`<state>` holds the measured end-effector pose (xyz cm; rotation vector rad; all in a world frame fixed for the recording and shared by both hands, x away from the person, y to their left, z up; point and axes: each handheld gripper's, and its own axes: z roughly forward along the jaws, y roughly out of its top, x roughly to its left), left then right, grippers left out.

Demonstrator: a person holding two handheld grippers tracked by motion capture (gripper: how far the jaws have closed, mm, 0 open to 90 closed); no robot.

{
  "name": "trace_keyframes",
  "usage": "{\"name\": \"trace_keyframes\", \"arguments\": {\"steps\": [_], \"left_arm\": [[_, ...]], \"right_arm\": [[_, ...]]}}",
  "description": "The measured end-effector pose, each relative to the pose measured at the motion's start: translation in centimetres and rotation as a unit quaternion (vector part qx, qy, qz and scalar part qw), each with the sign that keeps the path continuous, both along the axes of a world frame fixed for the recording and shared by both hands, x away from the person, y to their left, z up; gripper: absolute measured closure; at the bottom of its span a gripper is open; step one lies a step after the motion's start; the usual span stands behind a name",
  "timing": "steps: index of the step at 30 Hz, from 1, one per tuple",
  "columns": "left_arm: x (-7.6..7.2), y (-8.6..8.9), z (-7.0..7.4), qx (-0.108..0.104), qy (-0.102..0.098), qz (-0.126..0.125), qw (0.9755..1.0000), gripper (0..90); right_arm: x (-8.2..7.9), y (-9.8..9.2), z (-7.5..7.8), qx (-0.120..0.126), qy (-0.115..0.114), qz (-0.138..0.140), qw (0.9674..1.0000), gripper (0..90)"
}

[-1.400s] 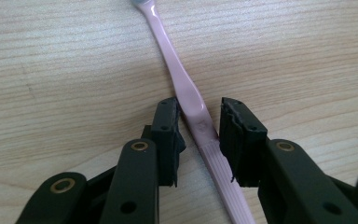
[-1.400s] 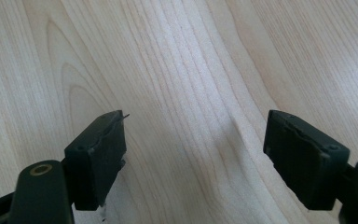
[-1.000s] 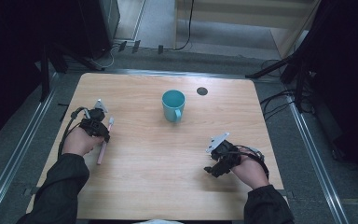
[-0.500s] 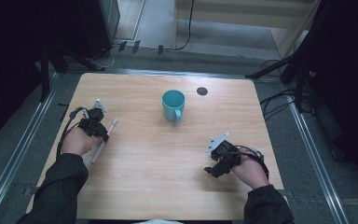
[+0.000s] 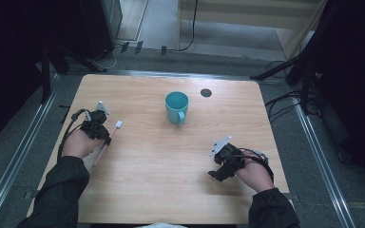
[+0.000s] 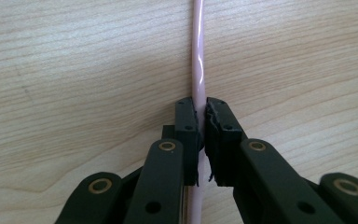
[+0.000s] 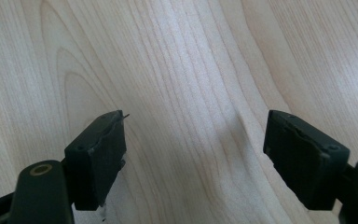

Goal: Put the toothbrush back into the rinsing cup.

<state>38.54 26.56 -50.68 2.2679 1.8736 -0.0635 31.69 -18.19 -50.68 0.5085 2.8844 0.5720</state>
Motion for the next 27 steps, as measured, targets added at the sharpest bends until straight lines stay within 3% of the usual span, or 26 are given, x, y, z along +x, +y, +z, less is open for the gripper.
{"name": "trace_keyframes", "arguments": {"steps": [5,11,17,23,27], "left_arm": [[0.1,0.3,0.0,-0.003,0.002,0.000,1.0000,83.9],[-0.1,0.6,1.0,-0.031,-0.013,0.009,0.9994,83.9],[-0.4,0.7,1.9,-0.044,-0.030,0.009,0.9985,83.9],[-0.8,0.8,3.4,-0.057,-0.061,0.001,0.9965,83.8],[-1.3,0.7,4.7,-0.076,-0.091,-0.004,0.9929,83.9]], "right_arm": [[0.0,0.0,-0.1,-0.002,0.000,0.001,1.0000,20.7],[0.0,0.0,-0.1,-0.004,0.001,0.003,1.0000,20.7],[0.0,0.0,-0.1,-0.003,0.002,0.003,1.0000,20.7],[0.0,0.1,-0.1,0.002,0.003,0.003,1.0000,20.7],[0.0,0.1,0.0,0.004,0.005,0.002,1.0000,20.7]]}}
